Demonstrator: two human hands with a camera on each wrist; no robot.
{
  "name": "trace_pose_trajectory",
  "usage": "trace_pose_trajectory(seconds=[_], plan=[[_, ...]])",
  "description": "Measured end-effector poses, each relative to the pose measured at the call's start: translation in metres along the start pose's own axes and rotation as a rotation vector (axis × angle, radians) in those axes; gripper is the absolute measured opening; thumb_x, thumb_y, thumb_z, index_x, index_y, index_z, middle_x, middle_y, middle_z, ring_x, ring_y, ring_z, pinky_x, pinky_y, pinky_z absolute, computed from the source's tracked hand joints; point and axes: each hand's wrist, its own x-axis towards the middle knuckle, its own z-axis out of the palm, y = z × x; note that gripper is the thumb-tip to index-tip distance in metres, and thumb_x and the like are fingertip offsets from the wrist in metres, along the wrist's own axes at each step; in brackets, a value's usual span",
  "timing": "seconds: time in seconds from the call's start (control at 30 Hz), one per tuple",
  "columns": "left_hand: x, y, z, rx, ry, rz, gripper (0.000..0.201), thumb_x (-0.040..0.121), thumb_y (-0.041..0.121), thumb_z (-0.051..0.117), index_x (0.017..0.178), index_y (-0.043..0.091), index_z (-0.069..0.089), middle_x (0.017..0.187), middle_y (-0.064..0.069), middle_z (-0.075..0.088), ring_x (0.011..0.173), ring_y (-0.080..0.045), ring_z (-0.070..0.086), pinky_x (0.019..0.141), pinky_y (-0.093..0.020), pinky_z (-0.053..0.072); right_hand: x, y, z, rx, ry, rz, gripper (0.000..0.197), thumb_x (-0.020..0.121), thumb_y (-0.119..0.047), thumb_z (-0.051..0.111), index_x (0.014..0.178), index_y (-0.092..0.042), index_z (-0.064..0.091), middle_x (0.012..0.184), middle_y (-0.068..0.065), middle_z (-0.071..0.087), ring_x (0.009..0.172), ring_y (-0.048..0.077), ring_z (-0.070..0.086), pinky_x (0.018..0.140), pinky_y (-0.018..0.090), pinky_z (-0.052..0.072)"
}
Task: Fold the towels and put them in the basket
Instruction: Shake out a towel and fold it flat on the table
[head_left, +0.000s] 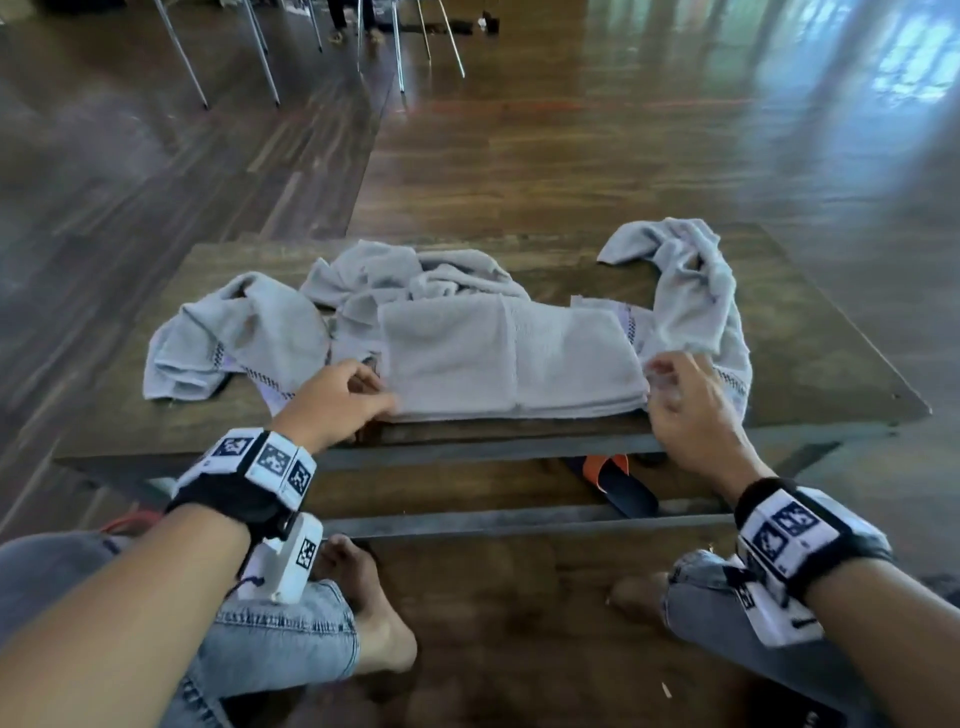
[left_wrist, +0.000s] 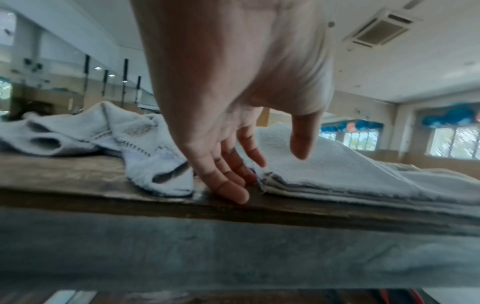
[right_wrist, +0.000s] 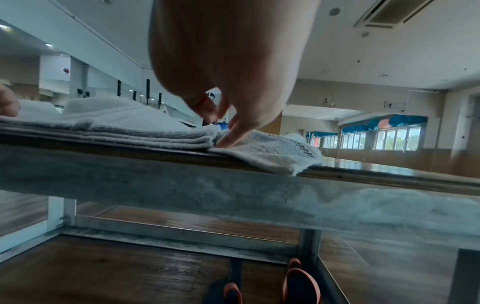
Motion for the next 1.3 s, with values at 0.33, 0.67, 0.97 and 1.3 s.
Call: trace_pose_trajectory(seconds=[0.33,0.67,0.97,1.3], plan=[[-0.002,0.006,0.01,0.159,0.128,-0.093,0.039,0.088,0.03,0.07,0.064,-0.002,0.068,0.071,-0.019,0.072,0.064,-0.03,0.068,0.065,-0.036,0.055,0.014,-0.015,0.003,-0.051,-0.042,0.219,0.025,0.088,-0.026,0.063,0.071,-0.009,0.054,0.087,0.014,0.059,0.092,0.029,0.049,0.076,0.032,0.03],[-0.006,0.002,0.004,-0.025,0.107,-0.163,0.03,0.087,0.028,0.067,0.066,0.009,0.057,0.071,-0.016,0.058,0.055,-0.03,0.07,0.059,-0.051,0.061,-0.002,-0.014,0.005,-0.051,-0.034,0.12,0.034,0.08,-0.01,0.064,0.057,-0.011,0.038,0.073,0.006,0.048,0.078,0.024,0.044,0.063,0.024,0.03],[-0.008,0.025,0.026,0.231,0.499,0.129,0.018,0.088,0.026,0.061,0.094,0.013,0.05,0.1,-0.006,0.053,0.087,-0.021,0.053,0.063,-0.033,0.045,0.002,-0.043,0.014,-0.244,0.157,-0.076,0.014,0.082,-0.023,0.061,0.078,-0.015,0.05,0.092,0.003,0.047,0.096,0.023,0.041,0.077,0.038,0.041],[0.044,0.073,0.105,0.635,0.129,0.489,0.07,0.102,0.039,0.028,0.159,0.01,-0.002,0.167,-0.009,-0.008,0.154,-0.023,-0.01,0.125,-0.045,0.001,0.059,-0.11,0.096,-0.213,-0.216,-0.195,0.058,0.101,-0.028,0.033,0.157,-0.033,0.021,0.168,-0.003,0.011,0.155,0.021,0.005,0.125,0.047,0.009]])
